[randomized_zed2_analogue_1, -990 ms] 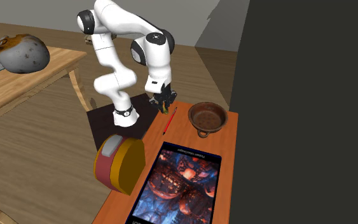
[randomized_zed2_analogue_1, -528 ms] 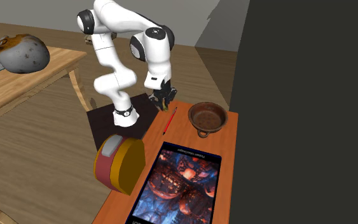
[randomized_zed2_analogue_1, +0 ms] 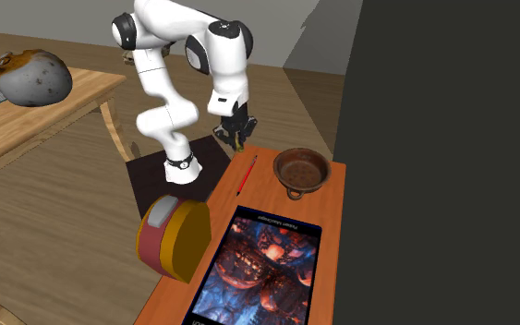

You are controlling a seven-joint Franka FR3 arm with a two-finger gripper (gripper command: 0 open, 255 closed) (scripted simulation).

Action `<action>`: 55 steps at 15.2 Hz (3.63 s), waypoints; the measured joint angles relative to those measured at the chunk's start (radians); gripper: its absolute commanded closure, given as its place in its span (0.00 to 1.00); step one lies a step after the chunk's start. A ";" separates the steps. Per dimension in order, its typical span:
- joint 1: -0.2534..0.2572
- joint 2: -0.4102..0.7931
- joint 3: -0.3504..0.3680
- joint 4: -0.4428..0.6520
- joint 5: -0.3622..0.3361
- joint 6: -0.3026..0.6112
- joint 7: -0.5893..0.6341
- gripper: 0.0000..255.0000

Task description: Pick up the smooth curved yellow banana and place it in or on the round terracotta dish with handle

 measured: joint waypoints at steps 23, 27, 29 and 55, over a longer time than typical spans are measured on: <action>0.050 0.468 0.119 0.639 -0.100 -0.173 0.204 1.00; 0.108 0.668 0.146 0.889 -0.169 -0.230 0.272 1.00; 0.118 0.702 0.147 0.913 -0.180 -0.222 0.281 1.00; 0.103 0.671 0.143 0.758 -0.169 -0.096 0.271 0.00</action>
